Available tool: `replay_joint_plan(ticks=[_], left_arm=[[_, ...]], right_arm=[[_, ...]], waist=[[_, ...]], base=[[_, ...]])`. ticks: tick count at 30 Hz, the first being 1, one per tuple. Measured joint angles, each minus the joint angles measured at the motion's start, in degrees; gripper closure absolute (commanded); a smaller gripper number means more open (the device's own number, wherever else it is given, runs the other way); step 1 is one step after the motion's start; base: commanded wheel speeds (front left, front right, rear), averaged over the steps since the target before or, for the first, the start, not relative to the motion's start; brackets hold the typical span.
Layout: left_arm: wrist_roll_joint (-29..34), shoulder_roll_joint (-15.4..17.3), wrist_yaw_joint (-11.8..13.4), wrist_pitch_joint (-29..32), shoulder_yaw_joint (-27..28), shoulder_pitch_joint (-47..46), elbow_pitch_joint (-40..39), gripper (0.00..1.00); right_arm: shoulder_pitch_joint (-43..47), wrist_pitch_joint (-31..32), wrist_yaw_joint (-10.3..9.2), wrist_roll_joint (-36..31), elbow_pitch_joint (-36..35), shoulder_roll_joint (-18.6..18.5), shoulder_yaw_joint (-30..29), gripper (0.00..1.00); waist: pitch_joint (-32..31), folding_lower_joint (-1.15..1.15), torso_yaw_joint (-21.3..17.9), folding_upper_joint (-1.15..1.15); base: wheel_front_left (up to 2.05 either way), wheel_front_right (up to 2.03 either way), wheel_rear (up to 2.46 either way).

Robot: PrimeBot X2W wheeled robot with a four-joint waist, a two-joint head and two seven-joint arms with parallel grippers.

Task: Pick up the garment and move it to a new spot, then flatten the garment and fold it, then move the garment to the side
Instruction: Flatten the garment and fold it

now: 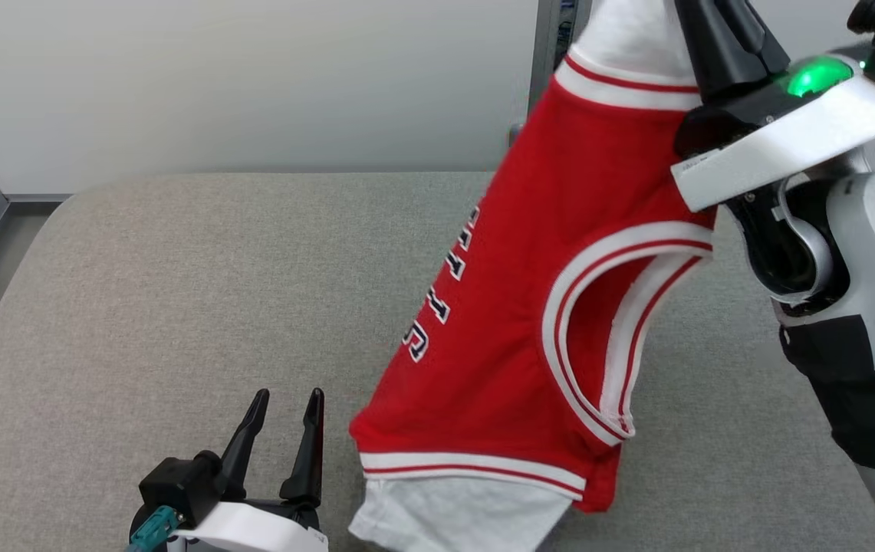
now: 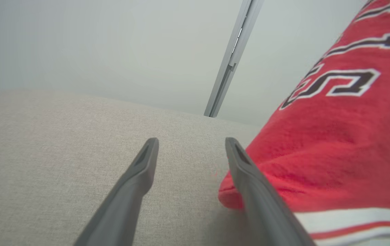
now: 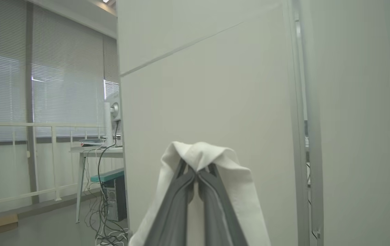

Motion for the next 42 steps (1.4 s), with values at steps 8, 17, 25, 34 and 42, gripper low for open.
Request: replay_joint_plan(ticks=[8, 17, 25, 34, 42], left_arm=[[0.03, 0.0, -0.02, 0.0, 0.13, -1.29, 0.0, 0.0], [0.32, 0.0, -0.52, 0.0, -0.41, -2.98, 0.45, 0.0], [0.54, 0.01, -0.92, 0.0, -1.6, -5.04, 0.96, 0.0], [0.55, 0.01, -1.34, 0.0, -2.47, -6.82, 1.08, 0.0], [0.44, 0.01, -1.43, 0.0, -2.91, -8.34, 0.87, 0.0]], right_arm=[[2.53, 2.02, 0.0, -1.69, 15.79, -6.05, 0.66, 1.0], [-0.05, -0.9, 0.0, -6.53, 32.5, -8.46, 5.2, 1.0], [-7.12, -5.92, 0.0, -9.76, 45.45, -8.13, 7.58, 1.0], [-15.04, -9.47, 0.0, -11.49, 54.57, -9.7, 6.25, 1.0], [-18.89, -10.14, 0.0, -13.06, 60.49, -9.39, 4.55, 0.0]], waist=[[2.26, 0.0, -0.5, 0.0], [5.27, 0.0, -1.13, 0.0], [7.97, 0.0, 1.03, 0.0], [11.77, 0.0, 4.86, 0.0], [15.84, 0.0, 7.66, 0.0]], base=[[0.0, 0.0, 0.0], [0.0, 0.0, 0.0], [0.0, 0.0, 0.0], [0.0, 0.0, 0.0], [0.0, 0.0, 0.0]])
